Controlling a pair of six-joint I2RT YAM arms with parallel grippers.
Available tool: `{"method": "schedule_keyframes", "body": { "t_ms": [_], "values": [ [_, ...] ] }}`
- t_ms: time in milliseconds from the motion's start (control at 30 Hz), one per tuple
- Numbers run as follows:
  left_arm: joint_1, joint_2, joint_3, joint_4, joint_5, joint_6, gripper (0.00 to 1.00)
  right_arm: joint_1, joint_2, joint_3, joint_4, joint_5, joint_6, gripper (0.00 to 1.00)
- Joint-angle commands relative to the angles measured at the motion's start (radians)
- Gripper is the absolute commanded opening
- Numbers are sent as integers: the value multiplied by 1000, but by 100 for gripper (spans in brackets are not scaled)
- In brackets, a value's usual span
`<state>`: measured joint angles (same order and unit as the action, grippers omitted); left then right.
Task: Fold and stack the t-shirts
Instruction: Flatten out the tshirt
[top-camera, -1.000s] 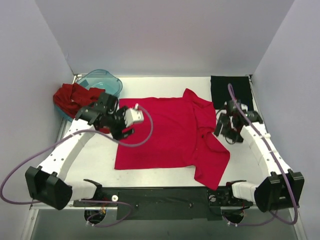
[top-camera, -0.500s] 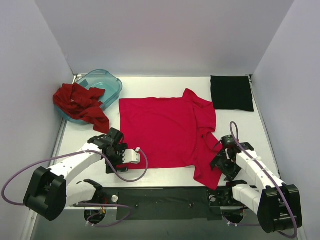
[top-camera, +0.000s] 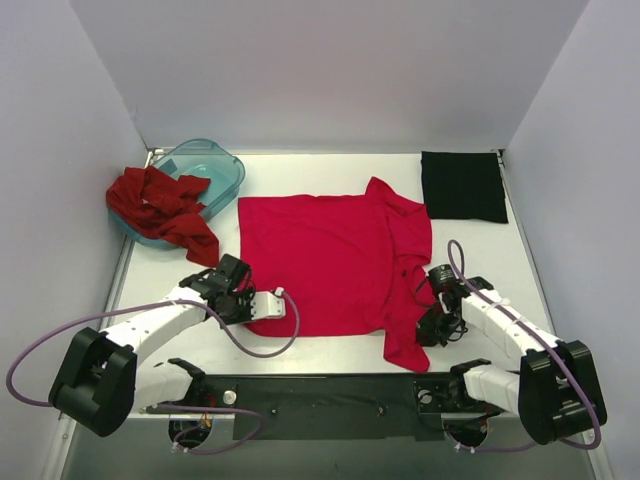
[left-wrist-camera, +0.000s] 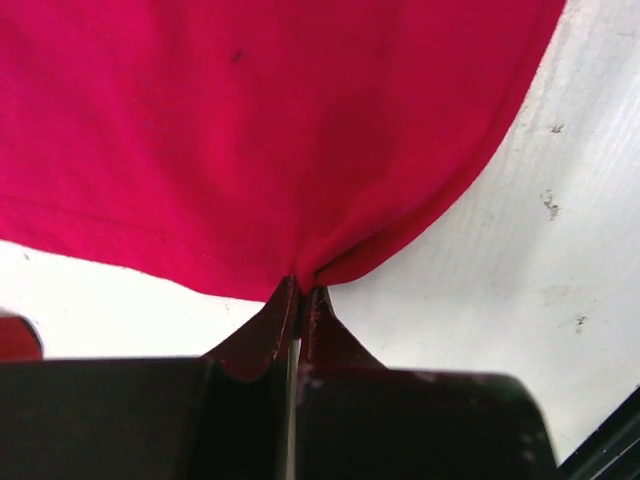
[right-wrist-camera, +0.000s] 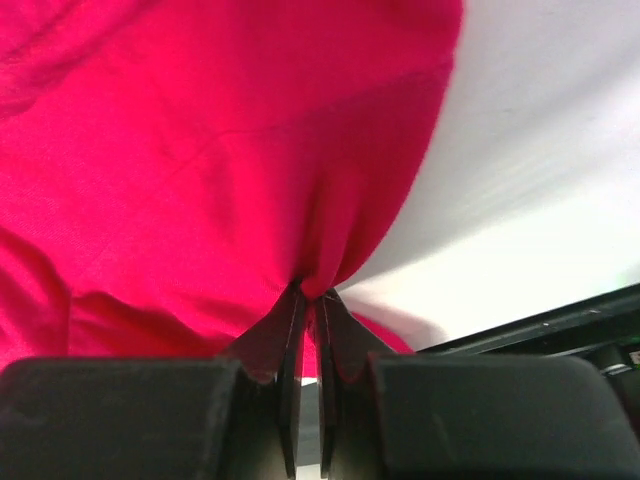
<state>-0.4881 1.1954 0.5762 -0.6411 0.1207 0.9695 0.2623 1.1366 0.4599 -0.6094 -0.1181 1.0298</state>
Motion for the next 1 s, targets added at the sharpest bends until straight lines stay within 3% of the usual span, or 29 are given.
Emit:
{"method": "schedule_keyframes", "body": {
  "t_ms": [0, 167, 267, 467, 633, 833, 967],
  "values": [
    [41, -29, 37, 26, -21, -35, 0, 28, 25, 15, 51, 17, 15, 0],
    [126, -74, 189, -95, -12, -101, 0, -12, -211, 199, -101, 72, -98, 0],
    [160, -109, 368, -216, 20, -153, 0, -47, -305, 421, -208, 66, -181, 0],
    [167, -183, 721, -440, 7, -271, 0, -72, -295, 988, -453, 73, -396, 0],
    [169, -194, 1055, -473, -104, -301, 0, -72, -249, 1438, -520, 115, -427, 0],
    [168, -151, 1235, -387, -225, -330, 0, -64, -175, 1628, -509, 142, -422, 0],
    [167, -94, 1200, -289, -246, -290, 0, -64, -95, 1567, -385, 98, -481, 0]
  ]
}}
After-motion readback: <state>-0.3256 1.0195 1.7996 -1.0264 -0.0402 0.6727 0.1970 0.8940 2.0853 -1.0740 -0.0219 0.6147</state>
